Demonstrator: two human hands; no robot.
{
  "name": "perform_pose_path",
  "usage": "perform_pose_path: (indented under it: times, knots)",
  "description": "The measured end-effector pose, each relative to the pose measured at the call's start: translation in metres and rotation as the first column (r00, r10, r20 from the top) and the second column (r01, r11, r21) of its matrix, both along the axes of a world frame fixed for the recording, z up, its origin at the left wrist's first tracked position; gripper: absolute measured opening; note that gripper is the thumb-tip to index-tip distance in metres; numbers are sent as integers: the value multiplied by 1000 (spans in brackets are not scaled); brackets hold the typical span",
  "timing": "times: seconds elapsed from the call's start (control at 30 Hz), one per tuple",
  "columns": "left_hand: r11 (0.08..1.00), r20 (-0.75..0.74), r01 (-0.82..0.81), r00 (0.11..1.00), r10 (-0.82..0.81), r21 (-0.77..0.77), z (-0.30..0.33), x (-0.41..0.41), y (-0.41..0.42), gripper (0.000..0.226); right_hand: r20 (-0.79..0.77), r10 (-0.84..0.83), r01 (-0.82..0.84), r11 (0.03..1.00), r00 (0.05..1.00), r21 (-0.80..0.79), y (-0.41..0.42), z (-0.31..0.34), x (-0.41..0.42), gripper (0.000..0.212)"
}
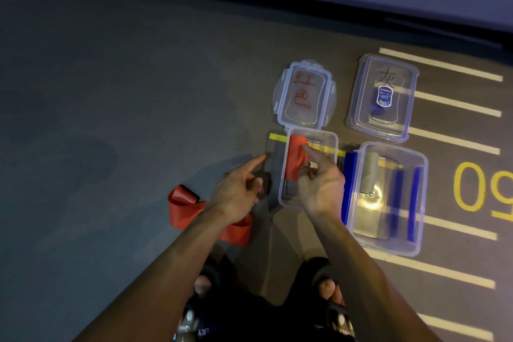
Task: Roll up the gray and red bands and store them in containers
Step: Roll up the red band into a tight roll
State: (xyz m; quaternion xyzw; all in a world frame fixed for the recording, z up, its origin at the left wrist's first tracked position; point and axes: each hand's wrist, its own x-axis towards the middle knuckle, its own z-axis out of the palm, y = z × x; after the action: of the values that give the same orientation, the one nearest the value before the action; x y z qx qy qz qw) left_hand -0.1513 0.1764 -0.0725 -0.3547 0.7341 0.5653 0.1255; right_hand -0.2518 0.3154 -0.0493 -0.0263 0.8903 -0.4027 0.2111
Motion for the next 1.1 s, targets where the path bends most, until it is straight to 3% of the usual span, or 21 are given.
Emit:
perform_pose_path:
  times: [0.37,0.47,0.53,0.63,0.7,0.8,0.9,0.97,1.1]
  knots:
    - [998,-68,-30,997,27,-47,8,27,3,49,-49,13,-13,1000,999,-8,7,-3,20,39]
    - [971,-97,-31,995,8,-236,13,42,-4,40,-127,81,-92,992,989,-82,5,-3,32,47]
    - [915,-93,-19,995,-21,-403,13,57,-11,34,-183,138,-155,985,973,-81,6,2,39,41]
    - [862,-66,24,996,-67,-507,4,82,-21,43,-132,246,-261,959,960,-113,8,11,49,30]
    - [824,-22,110,989,-147,-556,-2,98,-23,51,-56,387,-391,918,920,-74,7,8,57,28]
    - [758,16,248,954,-300,-603,-14,117,-17,55,126,628,-638,768,768,57,0,-4,73,31]
    - [746,58,317,934,-352,-586,-24,121,-15,59,272,723,-771,612,635,174,-2,-19,88,48]
    - [736,51,308,935,-350,-603,-28,120,-16,62,295,742,-798,559,602,224,-2,-26,92,54]
    - [736,92,370,916,-390,-566,-18,110,-20,49,255,752,-791,543,607,281,-6,-31,95,53]
